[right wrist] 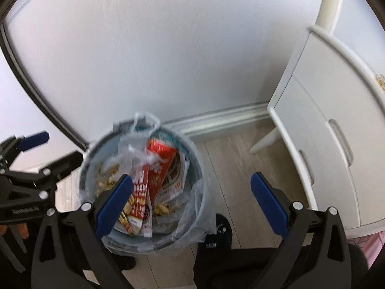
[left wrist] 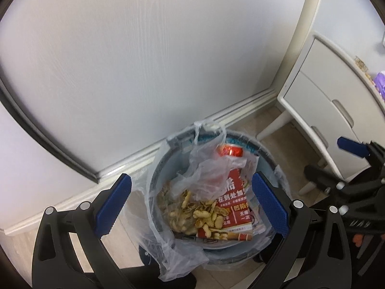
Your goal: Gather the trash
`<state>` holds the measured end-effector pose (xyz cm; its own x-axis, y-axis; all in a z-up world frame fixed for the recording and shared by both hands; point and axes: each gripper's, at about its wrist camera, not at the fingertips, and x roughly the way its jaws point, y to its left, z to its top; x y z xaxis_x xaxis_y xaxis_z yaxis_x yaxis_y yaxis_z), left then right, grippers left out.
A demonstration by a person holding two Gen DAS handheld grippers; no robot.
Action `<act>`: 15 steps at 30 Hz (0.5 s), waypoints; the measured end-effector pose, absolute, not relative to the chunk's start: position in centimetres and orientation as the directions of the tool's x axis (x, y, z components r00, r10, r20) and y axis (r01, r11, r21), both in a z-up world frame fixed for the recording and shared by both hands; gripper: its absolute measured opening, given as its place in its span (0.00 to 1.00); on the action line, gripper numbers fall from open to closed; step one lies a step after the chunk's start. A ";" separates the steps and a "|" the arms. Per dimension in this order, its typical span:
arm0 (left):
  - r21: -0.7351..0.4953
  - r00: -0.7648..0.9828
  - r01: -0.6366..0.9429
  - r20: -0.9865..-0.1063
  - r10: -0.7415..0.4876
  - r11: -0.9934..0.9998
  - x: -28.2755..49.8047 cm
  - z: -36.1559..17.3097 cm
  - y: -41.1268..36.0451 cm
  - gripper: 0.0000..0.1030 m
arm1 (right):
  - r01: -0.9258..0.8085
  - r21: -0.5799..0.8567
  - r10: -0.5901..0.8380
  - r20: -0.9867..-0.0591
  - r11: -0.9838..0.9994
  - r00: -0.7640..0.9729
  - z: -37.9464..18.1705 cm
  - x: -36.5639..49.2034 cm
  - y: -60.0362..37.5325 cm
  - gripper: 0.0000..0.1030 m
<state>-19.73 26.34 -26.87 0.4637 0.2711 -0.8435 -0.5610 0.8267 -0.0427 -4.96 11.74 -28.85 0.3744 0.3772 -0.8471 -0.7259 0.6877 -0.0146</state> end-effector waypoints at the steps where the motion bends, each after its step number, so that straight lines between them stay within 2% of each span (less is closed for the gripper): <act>1: -0.039 0.471 -0.557 -0.838 0.276 0.830 -19.6 -26.5 26.2 0.94 | -0.718 -0.007 0.394 -0.832 0.696 0.390 -27.9 -4.7 11.5 0.93; 6: -0.017 0.509 -0.510 -0.812 0.286 0.860 -18.6 -24.3 25.7 0.94 | -0.683 0.010 0.429 -0.785 0.730 0.447 -24.4 -3.6 10.5 0.93; 15: 0.005 0.564 -0.515 -0.751 0.343 0.857 -18.3 -18.7 24.9 0.94 | -0.679 -0.021 0.416 -0.776 0.734 0.474 -22.0 -3.1 9.8 0.93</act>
